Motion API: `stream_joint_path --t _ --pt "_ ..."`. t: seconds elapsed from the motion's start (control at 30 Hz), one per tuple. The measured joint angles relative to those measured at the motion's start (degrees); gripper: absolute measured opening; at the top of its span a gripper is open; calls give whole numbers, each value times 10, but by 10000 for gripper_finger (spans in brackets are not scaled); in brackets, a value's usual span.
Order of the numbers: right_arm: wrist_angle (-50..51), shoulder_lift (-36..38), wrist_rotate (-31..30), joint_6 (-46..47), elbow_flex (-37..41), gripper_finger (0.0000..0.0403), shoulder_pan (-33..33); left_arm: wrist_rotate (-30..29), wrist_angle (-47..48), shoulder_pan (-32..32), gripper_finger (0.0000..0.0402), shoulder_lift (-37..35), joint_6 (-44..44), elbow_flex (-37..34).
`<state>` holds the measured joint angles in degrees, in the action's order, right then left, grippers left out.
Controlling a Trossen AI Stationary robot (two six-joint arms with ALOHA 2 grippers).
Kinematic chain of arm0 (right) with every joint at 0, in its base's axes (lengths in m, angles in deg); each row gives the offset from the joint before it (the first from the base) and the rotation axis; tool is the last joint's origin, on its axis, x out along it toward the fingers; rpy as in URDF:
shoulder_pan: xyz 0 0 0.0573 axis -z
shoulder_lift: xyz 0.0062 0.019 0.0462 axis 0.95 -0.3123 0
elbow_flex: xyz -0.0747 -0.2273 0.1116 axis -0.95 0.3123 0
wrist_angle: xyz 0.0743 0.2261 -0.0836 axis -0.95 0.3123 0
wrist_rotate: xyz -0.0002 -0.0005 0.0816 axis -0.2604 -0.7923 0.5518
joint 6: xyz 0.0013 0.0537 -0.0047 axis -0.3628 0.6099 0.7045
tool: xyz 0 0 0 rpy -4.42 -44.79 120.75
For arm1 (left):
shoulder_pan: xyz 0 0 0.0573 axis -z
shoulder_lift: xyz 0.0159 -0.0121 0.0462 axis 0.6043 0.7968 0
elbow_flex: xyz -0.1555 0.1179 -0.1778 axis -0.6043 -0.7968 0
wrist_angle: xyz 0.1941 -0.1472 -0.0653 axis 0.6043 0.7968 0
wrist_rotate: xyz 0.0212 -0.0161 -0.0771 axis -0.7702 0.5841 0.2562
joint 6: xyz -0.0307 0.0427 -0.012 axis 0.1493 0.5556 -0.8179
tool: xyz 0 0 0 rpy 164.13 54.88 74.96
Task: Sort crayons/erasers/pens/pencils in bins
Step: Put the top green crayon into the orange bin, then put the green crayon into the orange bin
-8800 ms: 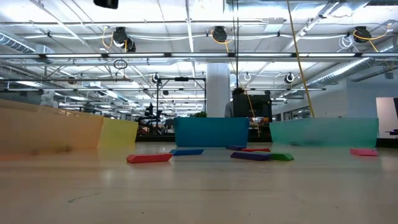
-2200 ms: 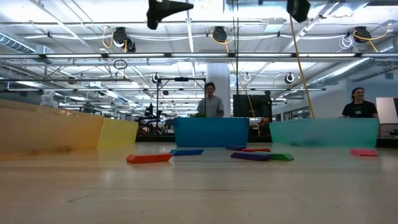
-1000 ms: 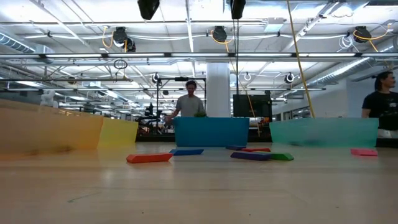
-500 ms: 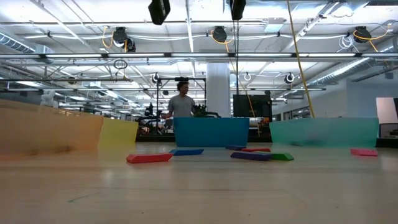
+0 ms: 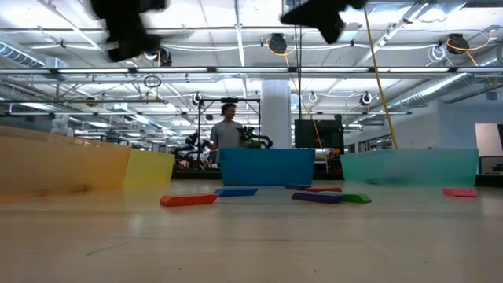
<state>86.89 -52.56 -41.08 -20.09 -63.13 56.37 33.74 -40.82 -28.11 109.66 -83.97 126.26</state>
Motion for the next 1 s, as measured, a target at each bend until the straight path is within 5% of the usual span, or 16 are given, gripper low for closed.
stream_joint_path --t 0.23,0.57,0.73,1.0 --pt "186 -6 0 57 0 222 -70 -25 319 63 28 -3 -265 -39" --pt "457 -14 45 176 2 217 -245 -9 261 82 51 2 -444 -167" --pt "447 -41 62 217 7 215 -327 1 243 78 102 2 -455 -202" --pt "373 -117 124 415 3 212 -441 5 249 66 220 1 -404 -202"
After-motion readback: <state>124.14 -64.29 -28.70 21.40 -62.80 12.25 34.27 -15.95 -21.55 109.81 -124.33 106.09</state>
